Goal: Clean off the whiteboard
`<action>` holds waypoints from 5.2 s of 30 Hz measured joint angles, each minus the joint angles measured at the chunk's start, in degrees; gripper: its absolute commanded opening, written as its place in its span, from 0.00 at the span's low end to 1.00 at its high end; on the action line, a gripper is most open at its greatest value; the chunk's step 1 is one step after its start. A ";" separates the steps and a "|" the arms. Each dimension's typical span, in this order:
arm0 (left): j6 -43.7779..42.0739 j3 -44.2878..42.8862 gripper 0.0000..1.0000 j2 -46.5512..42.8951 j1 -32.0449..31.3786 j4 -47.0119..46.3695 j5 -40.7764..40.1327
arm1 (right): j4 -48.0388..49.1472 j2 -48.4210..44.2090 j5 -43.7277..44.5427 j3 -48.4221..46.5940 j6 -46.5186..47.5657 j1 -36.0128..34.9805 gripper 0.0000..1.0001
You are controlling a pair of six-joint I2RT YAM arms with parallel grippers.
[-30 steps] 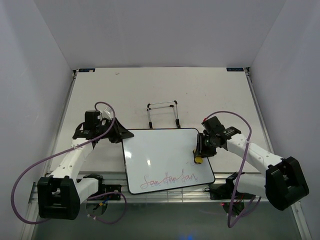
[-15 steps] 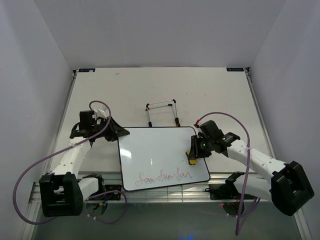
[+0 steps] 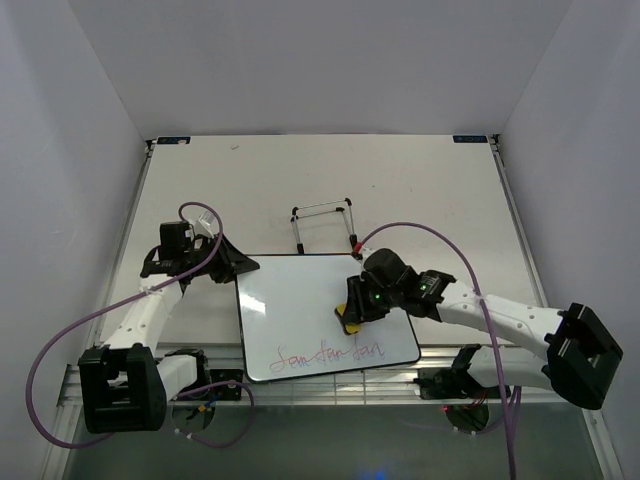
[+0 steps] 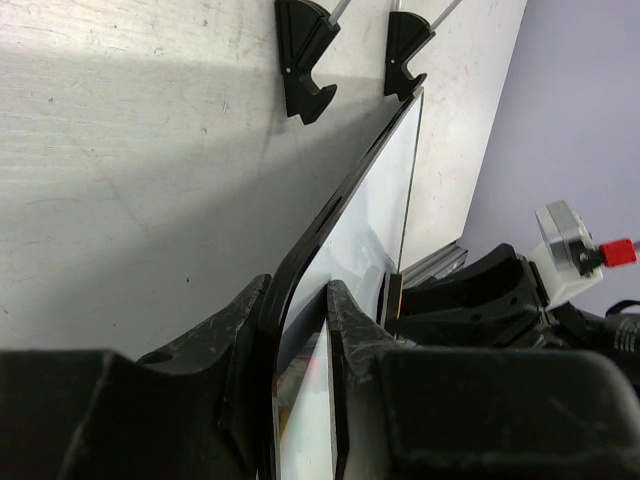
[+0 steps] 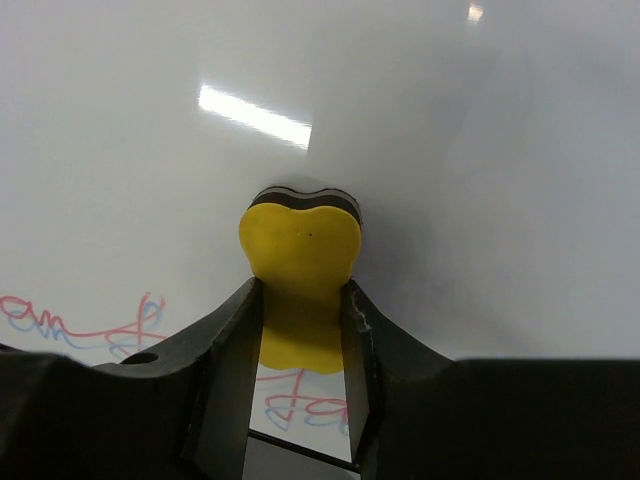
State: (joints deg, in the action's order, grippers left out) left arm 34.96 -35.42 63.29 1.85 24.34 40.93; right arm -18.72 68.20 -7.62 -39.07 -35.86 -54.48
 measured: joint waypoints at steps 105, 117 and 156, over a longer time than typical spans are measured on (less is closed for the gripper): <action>2.43 0.22 0.00 0.42 -4.28 -2.36 -1.40 | -27.23 7.43 32.06 -16.85 -23.82 -34.69 0.25; 1.55 0.24 0.00 0.42 -4.31 -2.32 -1.51 | -15.34 27.12 25.03 -40.24 -7.96 -34.25 0.25; 1.84 0.33 0.00 0.42 -4.94 -2.10 -2.16 | -3.76 17.81 20.35 -26.01 -10.05 -34.29 0.25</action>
State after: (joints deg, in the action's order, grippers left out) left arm 36.80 -35.09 63.70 -3.09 22.24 38.76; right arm -22.48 86.02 12.73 -65.08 -45.91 -88.77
